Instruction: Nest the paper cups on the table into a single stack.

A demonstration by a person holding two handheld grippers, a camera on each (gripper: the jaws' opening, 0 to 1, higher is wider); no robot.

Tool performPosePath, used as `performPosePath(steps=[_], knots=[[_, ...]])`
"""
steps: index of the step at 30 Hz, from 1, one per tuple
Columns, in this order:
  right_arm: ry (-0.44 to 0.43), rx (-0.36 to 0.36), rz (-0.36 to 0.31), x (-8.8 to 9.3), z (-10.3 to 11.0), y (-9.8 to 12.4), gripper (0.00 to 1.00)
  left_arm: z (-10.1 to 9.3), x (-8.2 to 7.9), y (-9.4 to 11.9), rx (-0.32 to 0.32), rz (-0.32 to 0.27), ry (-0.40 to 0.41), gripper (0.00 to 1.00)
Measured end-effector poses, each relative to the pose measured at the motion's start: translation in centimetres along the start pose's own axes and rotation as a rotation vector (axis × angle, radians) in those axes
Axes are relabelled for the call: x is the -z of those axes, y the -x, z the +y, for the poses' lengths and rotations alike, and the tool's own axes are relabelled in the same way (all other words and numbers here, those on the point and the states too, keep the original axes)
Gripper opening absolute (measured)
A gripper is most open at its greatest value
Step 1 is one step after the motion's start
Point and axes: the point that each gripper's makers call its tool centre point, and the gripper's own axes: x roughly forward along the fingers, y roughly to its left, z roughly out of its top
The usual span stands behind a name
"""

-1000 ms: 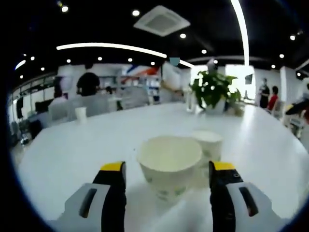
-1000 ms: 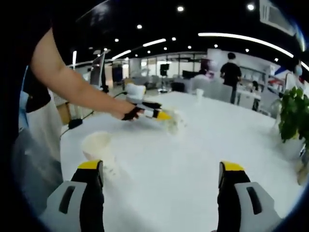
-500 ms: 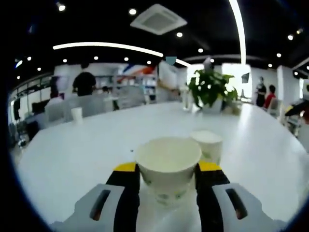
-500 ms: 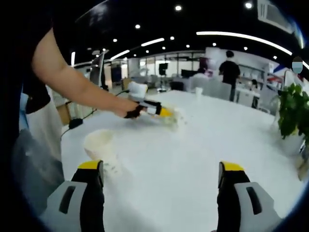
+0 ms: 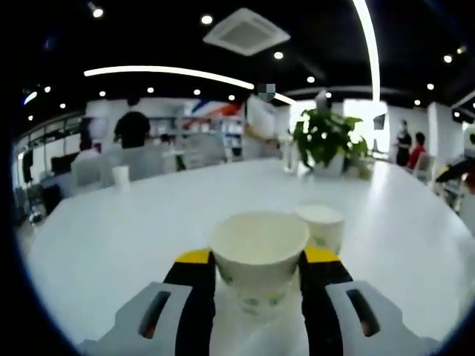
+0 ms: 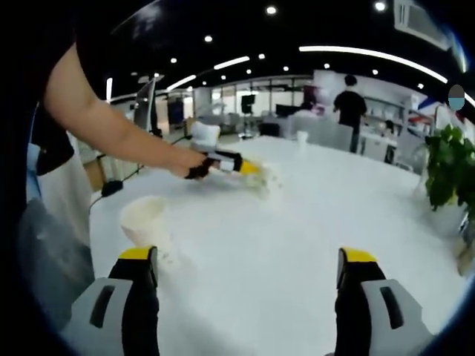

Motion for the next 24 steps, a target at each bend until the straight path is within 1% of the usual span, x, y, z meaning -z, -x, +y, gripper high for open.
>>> performPosePath(steps=[3, 9, 15, 19, 24], knots=[[0.003, 0.002, 0.002, 0.1, -0.1, 0.0, 1.0, -0.1, -0.4, 0.3, -0.004, -0.012, 0.011, 0.42], [0.001, 0.005, 0.007, 0.1, -0.3, 0.0, 1.0, -0.4, -1.6, 0.7, -0.002, -0.029, -0.004, 0.42], [0.0, 0.012, 0.007, -0.1, -0.6, 0.1, 1.0, 0.3, -3.3, 1.1, -0.012, -0.059, 0.004, 0.42], [0.002, 0.009, 0.003, -0.2, -0.3, 0.3, 1.0, 0.8, -4.3, 1.6, -0.019, -0.07, 0.002, 0.43], [0.002, 0.006, 0.004, -0.2, -0.1, 0.3, 1.0, 1.0, -6.1, 2.0, -0.023, -0.097, -0.001, 0.43]])
